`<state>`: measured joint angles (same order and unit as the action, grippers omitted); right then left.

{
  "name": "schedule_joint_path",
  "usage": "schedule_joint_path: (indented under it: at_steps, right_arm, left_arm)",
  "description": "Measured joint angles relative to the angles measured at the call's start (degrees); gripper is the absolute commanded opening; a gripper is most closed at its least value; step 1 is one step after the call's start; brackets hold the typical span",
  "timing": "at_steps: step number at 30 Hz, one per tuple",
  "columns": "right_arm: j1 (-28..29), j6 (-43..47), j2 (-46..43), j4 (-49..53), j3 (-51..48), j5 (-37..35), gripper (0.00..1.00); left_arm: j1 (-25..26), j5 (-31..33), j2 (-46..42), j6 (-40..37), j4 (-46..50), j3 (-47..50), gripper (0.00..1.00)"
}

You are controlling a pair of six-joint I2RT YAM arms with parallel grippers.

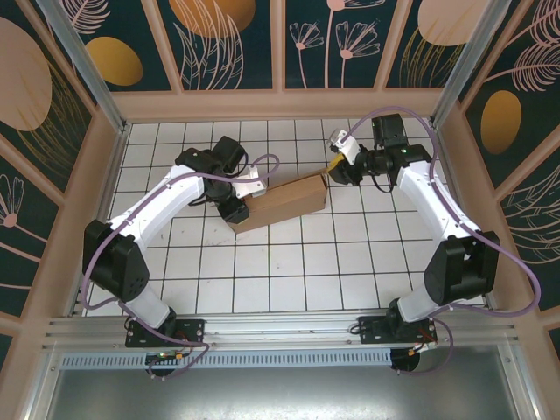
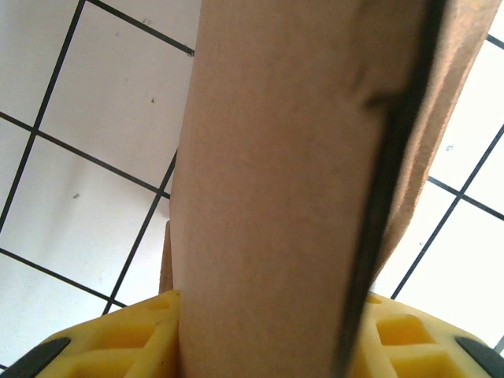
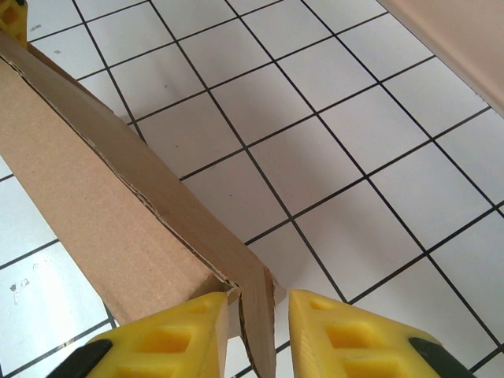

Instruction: Fold the paper box

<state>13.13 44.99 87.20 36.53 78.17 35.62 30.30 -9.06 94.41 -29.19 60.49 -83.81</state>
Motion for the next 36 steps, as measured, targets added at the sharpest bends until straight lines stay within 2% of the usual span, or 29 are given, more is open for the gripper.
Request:
schedule_joint_path:
  at_steps: [13, 17, 19, 26, 31, 36]
  right_arm:
    - [0.0, 1.68, 1.53, 1.01, 0.0, 0.0, 0.24]
    - [0.0, 2.69, 2.27, 1.46, 0.0, 0.0, 0.04]
    - [-0.2, 2.91, 2.38, 1.46, 0.11, -0.13, 0.0]
    - [-0.17, 1.51, 2.45, 1.51, 0.2, -0.31, 0.0]
    - [-0.28, -4.98, 2.45, 0.92, 0.22, -1.18, 0.0]
    - [-0.26, -11.72, 2.45, 0.79, 0.22, -1.79, 0.0]
  left_arm:
    - [0.0, 0.0, 0.31, 0.02, 0.17, -0.26, 0.33]
    - [0.0, -0.02, 0.76, 0.07, 0.2, -0.72, 0.33]
    - [0.0, -0.07, 0.87, 0.07, 0.24, -0.87, 0.33]
    - [0.0, -0.11, 2.03, 0.28, 1.27, -2.21, 0.35]
    - [0.0, -0.2, 3.17, 0.74, 1.29, -3.5, 0.45]
    - [0.0, -0.2, 4.02, 1.49, 1.07, -4.22, 0.47]
